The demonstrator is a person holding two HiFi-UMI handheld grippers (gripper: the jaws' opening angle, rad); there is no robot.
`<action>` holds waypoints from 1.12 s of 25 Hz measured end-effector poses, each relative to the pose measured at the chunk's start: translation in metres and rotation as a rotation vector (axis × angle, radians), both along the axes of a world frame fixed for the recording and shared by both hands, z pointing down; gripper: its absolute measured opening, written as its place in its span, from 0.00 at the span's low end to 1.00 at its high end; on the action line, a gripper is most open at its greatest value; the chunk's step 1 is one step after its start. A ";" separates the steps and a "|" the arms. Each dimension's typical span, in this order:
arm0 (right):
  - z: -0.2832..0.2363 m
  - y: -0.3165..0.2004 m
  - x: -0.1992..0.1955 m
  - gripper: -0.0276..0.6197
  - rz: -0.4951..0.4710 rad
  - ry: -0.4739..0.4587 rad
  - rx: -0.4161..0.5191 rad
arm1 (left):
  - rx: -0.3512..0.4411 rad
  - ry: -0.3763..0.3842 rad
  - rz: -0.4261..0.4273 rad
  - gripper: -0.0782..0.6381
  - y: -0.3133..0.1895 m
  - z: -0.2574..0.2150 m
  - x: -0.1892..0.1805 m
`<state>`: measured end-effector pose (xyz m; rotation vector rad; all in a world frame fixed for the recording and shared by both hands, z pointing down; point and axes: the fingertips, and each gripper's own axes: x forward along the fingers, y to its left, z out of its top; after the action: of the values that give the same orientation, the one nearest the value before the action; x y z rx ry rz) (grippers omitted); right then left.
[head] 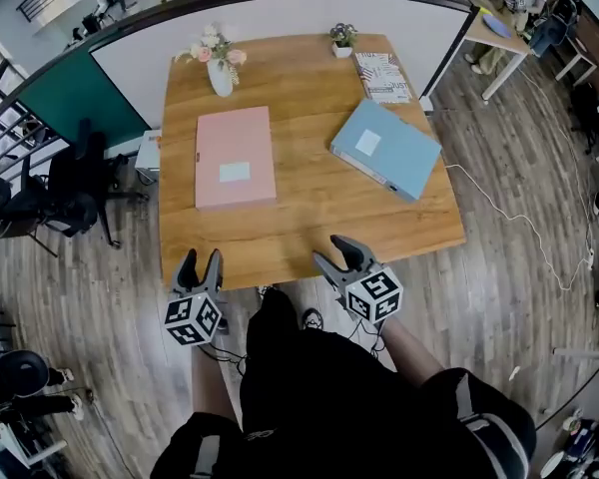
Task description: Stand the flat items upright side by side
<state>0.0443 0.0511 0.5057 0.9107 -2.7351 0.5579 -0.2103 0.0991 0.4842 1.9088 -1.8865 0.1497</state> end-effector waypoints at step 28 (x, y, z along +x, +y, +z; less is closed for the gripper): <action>0.044 -0.138 -0.120 0.40 0.092 0.175 -0.183 | -0.177 0.114 0.265 0.49 -0.169 0.082 -0.097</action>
<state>-0.0753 -0.0867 0.5501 0.9916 -2.4514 0.6972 -0.3071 -0.0699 0.5666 1.9912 -1.4900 0.2747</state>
